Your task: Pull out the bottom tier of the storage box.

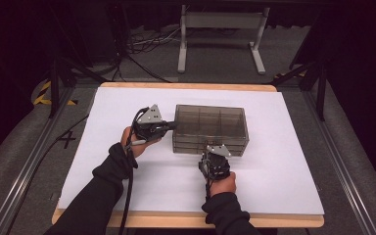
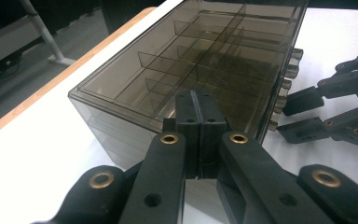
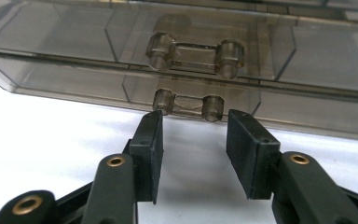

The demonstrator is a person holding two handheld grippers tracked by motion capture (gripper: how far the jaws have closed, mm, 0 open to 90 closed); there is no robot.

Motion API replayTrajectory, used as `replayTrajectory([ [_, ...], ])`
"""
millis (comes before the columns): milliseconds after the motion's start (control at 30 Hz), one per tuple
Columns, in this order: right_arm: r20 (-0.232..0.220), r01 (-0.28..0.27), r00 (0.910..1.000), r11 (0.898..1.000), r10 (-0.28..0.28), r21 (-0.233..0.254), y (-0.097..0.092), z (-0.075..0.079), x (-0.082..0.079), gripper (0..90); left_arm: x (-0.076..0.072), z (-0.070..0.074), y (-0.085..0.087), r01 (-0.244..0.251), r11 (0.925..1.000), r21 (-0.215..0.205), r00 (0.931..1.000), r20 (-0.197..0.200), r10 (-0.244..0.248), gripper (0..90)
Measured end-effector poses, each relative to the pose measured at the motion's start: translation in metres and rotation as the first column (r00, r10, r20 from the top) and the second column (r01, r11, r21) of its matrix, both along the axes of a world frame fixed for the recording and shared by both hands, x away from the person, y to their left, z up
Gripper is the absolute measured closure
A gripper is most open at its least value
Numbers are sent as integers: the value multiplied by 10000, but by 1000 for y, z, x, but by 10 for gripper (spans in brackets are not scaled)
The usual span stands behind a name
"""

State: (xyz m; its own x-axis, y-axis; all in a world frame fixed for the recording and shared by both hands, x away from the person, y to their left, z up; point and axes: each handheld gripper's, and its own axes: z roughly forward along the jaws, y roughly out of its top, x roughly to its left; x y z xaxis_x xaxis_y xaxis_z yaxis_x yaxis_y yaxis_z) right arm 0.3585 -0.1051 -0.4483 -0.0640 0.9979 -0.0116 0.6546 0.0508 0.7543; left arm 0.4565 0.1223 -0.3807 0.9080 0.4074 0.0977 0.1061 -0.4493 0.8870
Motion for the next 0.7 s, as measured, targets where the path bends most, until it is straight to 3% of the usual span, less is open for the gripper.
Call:
replayTrajectory([
  [500,-184,115,9998,9998,-118,-159,3,2,1,549,1,-1,1,45,10000,-57,10000,23,-45,900],
  [700,-165,-102,9998,9998,99,-158,6,2,1,485,1,-1,1,32,9999,-121,10000,-12,-32,900],
])
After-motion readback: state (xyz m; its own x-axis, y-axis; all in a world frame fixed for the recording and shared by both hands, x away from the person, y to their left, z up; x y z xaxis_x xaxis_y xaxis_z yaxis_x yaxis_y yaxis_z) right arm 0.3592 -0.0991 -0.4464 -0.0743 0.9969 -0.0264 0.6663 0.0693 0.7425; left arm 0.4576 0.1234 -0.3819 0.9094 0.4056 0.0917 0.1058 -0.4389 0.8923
